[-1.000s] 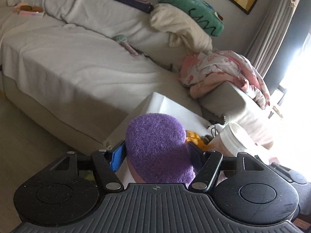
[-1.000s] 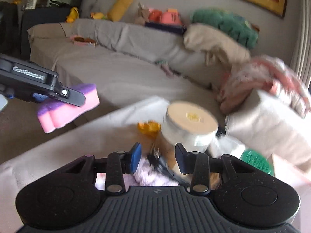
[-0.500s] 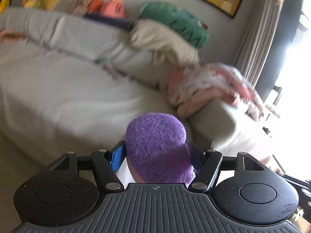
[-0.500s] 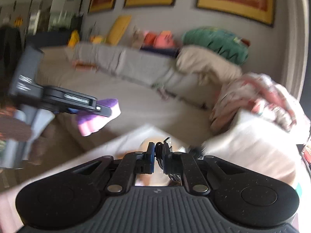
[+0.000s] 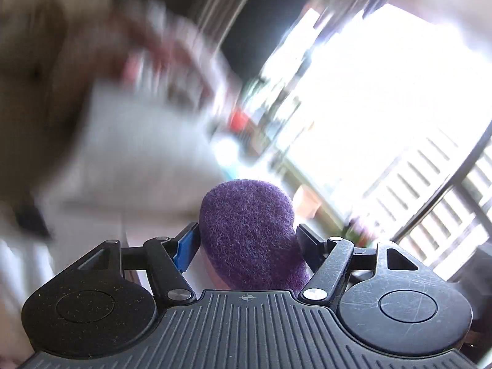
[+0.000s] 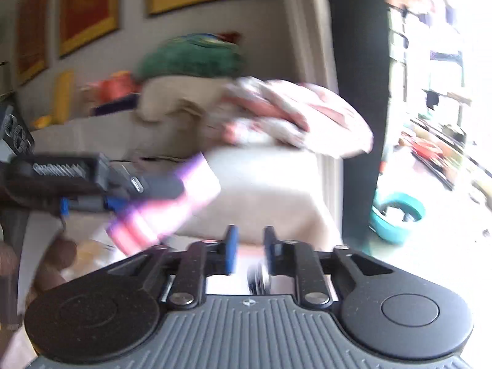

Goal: Organize soft objects
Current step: 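Carry the sponge into the pink box and open the left tool, then grasp the lavender fluffy scrunchie with the left tool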

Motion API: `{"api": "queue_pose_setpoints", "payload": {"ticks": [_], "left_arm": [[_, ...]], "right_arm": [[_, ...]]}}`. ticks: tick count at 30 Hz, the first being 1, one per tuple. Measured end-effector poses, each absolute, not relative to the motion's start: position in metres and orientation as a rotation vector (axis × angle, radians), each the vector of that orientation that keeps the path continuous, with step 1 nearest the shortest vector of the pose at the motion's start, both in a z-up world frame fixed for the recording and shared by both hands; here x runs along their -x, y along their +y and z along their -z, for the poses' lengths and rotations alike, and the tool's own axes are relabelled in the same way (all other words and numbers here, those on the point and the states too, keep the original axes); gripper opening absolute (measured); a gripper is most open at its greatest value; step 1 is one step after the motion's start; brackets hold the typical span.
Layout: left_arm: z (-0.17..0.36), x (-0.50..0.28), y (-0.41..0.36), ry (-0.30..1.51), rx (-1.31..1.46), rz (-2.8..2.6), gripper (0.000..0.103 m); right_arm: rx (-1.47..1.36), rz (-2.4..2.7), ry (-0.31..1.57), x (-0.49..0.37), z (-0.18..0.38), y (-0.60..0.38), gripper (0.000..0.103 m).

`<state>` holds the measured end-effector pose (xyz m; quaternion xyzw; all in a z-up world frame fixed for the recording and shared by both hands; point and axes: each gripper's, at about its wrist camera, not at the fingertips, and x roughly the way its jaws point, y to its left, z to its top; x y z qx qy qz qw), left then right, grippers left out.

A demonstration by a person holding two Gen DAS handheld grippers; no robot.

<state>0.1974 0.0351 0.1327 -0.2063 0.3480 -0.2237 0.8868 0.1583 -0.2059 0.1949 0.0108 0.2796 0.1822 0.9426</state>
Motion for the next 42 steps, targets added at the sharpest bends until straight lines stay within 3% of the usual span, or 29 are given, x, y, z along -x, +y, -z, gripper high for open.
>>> {"api": "queue_pose_setpoints", "payload": {"ticks": [4, 9, 13, 18, 28, 42], "left_arm": [[-0.070, -0.215, -0.002, 0.911, 0.273, 0.359, 0.073], [-0.081, -0.183, -0.010, 0.754, 0.138, 0.510, 0.071], [-0.111, -0.133, -0.005, 0.497, -0.063, 0.432, 0.071], [-0.132, -0.084, 0.050, 0.435, -0.013, 0.345, 0.071], [-0.085, -0.015, 0.222, 0.564, 0.257, 0.000, 0.069], [-0.031, 0.019, 0.246, 0.592, 0.386, 0.004, 0.070]], "right_arm": [[-0.080, -0.335, 0.615, -0.153, -0.159, -0.247, 0.029], [-0.069, -0.336, 0.620, -0.144, -0.134, -0.262, 0.047], [-0.082, -0.349, 0.622, -0.136, -0.129, -0.254, 0.049], [-0.073, -0.402, 0.590, -0.116, -0.130, -0.238, 0.057], [0.131, -0.571, 0.517, -0.072, -0.129, -0.153, 0.068], [0.259, -0.929, 0.661, -0.059, -0.101, 0.011, 0.069]]}}
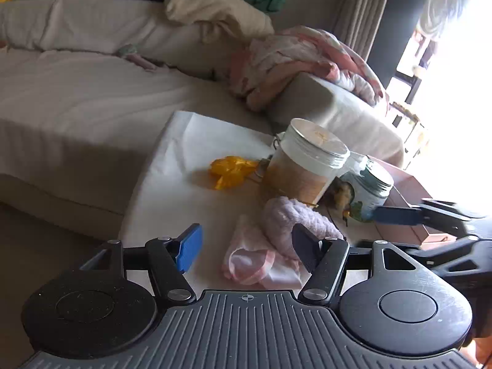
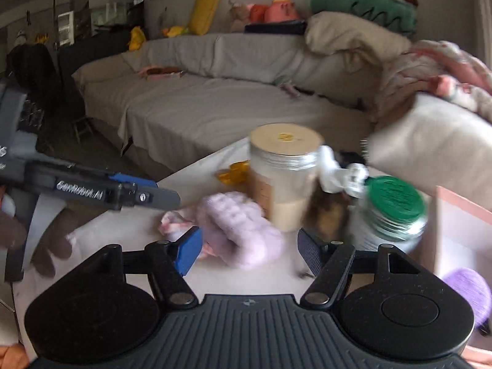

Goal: Organize soft objects
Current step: 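Grasp the lavender fluffy scrunchie with the left tool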

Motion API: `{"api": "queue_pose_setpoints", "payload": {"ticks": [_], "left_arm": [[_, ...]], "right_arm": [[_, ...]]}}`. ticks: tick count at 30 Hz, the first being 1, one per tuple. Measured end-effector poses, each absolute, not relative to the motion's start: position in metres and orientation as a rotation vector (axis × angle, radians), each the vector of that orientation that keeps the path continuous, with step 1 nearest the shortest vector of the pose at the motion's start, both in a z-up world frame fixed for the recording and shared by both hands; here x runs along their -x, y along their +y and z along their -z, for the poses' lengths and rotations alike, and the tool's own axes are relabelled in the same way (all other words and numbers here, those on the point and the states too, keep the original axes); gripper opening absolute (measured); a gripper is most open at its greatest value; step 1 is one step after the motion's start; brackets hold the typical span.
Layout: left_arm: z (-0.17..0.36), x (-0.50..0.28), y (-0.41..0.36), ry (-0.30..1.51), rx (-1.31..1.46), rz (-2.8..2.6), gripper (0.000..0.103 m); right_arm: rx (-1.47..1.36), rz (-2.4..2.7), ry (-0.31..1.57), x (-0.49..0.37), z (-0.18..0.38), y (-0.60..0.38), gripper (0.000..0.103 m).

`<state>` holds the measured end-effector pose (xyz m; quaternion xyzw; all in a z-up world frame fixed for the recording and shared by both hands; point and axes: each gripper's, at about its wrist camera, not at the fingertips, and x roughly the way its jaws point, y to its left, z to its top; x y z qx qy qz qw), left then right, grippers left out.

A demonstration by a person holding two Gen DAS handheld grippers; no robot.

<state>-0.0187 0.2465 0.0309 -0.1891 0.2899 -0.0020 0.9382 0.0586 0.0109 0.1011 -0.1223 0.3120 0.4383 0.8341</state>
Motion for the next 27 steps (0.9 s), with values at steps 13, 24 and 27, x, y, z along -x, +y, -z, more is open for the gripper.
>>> {"api": "queue_pose_setpoints", "payload": {"ticks": [13, 24, 27], "left_arm": [[-0.030, -0.029, 0.221, 0.604, 0.459, 0.093, 0.069], [-0.021, -0.049, 0.160, 0.645, 0.171, 0.085, 0.057], [-0.027, -0.035, 0.165, 0.609, 0.201, 0.107, 0.039]], "right_arm": [[0.323, -0.866, 0.724, -0.043, -0.077, -0.003, 0.069], [0.312, -0.818, 0.722, -0.026, -0.065, -0.042, 0.069], [0.304, -0.814, 0.725, -0.026, -0.064, -0.039, 0.069]]}}
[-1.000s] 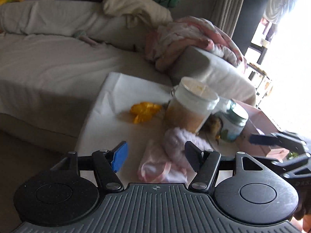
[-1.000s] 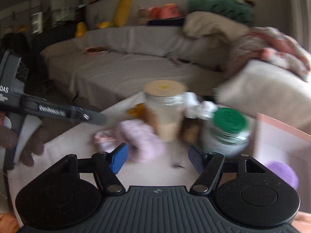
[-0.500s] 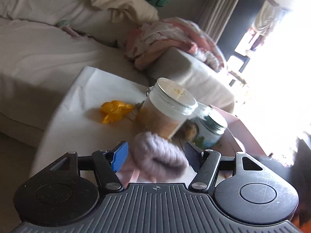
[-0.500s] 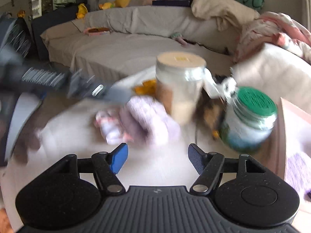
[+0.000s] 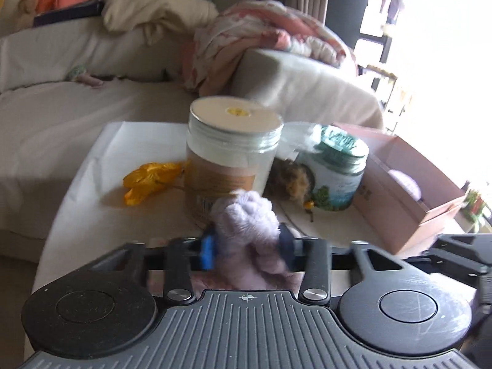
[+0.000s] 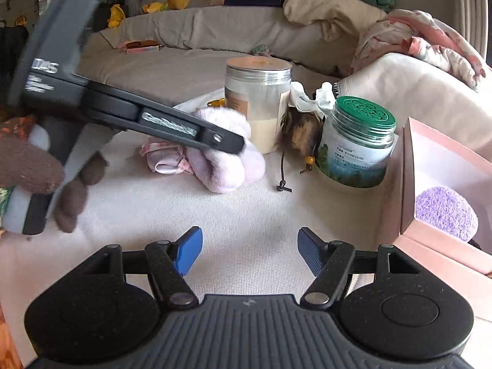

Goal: Organize soft objects
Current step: 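Grasp the lavender fluffy scrunchie with the left tool, then carry the scrunchie into the pink box with the left tool while the right tool drops the pink cloth there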

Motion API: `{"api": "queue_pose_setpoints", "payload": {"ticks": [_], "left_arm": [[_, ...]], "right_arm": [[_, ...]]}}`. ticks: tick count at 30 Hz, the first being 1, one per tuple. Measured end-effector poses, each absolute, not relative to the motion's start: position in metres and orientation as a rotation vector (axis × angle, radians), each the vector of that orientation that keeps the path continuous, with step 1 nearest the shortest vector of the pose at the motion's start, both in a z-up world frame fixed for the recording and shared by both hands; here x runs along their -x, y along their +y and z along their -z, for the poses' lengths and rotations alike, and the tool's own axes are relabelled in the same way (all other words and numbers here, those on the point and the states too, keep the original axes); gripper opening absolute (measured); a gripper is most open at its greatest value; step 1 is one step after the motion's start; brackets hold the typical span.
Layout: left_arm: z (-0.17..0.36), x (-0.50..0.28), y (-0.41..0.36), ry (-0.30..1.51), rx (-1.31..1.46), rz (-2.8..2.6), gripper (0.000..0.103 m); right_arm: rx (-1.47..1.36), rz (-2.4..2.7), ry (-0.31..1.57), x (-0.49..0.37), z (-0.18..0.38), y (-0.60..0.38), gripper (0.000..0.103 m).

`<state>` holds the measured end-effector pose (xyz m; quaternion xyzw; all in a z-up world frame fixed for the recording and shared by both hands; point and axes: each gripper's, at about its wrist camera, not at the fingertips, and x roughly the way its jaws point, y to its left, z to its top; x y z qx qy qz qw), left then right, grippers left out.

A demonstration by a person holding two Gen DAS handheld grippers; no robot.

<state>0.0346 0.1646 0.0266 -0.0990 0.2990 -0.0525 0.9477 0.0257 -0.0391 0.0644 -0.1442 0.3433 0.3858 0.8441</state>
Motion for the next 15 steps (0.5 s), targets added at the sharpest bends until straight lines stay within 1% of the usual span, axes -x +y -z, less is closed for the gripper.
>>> {"api": "queue_pose_setpoints", "payload": {"ticks": [10, 12, 15], "left_arm": [[-0.047, 0.030, 0.236, 0.425, 0.503, 0.115, 0.038], [-0.046, 0.037, 0.251, 0.412, 0.558, 0.088, 0.038], [-0.044, 0.044, 0.270, 0.420, 0.564, -0.020, 0.038]], "right_arm": [[0.317, -0.845, 0.697, -0.021, -0.072, -0.019, 0.069], [0.316, -0.859, 0.694, -0.020, -0.074, -0.012, 0.069], [0.328, -0.892, 0.671, -0.018, -0.078, 0.005, 0.069]]}}
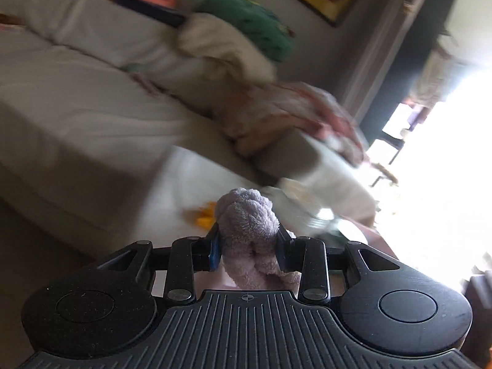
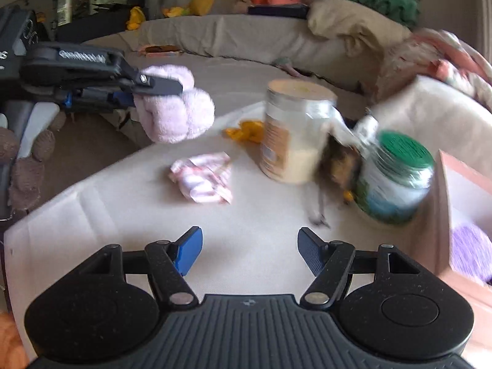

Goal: Organize soft objects
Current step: 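Carry the scrunchie into the pink box with the left tool while the right tool drops the pink cloth there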

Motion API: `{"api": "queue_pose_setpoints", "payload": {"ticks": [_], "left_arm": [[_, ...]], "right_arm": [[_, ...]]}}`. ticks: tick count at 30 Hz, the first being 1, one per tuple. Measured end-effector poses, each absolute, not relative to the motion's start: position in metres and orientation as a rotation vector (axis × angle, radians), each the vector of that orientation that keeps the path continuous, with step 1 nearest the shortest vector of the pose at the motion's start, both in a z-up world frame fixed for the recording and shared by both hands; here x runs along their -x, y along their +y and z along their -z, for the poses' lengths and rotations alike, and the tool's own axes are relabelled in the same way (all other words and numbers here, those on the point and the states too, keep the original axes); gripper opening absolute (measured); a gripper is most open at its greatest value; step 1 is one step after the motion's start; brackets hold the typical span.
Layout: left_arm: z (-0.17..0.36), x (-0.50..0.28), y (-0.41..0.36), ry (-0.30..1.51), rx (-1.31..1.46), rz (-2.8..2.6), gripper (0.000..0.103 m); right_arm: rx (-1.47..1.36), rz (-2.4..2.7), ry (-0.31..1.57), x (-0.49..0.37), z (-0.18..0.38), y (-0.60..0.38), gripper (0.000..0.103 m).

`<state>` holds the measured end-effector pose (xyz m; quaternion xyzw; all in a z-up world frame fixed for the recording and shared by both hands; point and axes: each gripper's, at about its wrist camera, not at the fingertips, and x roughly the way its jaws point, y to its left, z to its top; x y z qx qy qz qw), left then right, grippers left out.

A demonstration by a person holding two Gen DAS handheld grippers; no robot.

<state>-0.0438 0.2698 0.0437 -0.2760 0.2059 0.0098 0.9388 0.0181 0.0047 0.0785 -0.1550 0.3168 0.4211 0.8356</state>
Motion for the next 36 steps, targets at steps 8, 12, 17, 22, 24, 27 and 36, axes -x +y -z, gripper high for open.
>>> {"api": "queue_pose_setpoints", "payload": {"ticks": [8, 12, 17, 22, 24, 27, 36], "left_arm": [[-0.034, 0.052, 0.296, 0.465, 0.589, -0.135, 0.038], [-0.029, 0.051, 0.303, 0.486, 0.604, -0.143, 0.038], [-0.040, 0.039, 0.310, 0.484, 0.586, -0.138, 0.038], [-0.087, 0.003, 0.315, 0.348, 0.520, -0.141, 0.038], [-0.111, -0.016, 0.311, 0.301, 0.509, -0.118, 0.038], [-0.144, -0.049, 0.285, 0.258, 0.449, -0.067, 0.038], [-0.206, -0.146, 0.127, 0.293, 0.341, 0.354, 0.040]], "right_arm": [[0.327, -1.000, 0.727, -0.045, -0.075, 0.070, 0.069], [0.269, -1.006, 0.819, -0.063, -0.067, 0.090, 0.061], [0.267, -1.085, 0.839, -0.062, -0.092, 0.082, 0.010], [0.130, -1.107, 0.746, -0.067, -0.149, 0.033, 0.008], [0.101, -1.094, 0.671, -0.068, -0.175, 0.006, 0.008], [0.079, -0.998, 0.541, -0.072, -0.207, -0.044, 0.008], [0.111, -0.502, 0.420, -0.117, -0.209, -0.181, 0.008]]}}
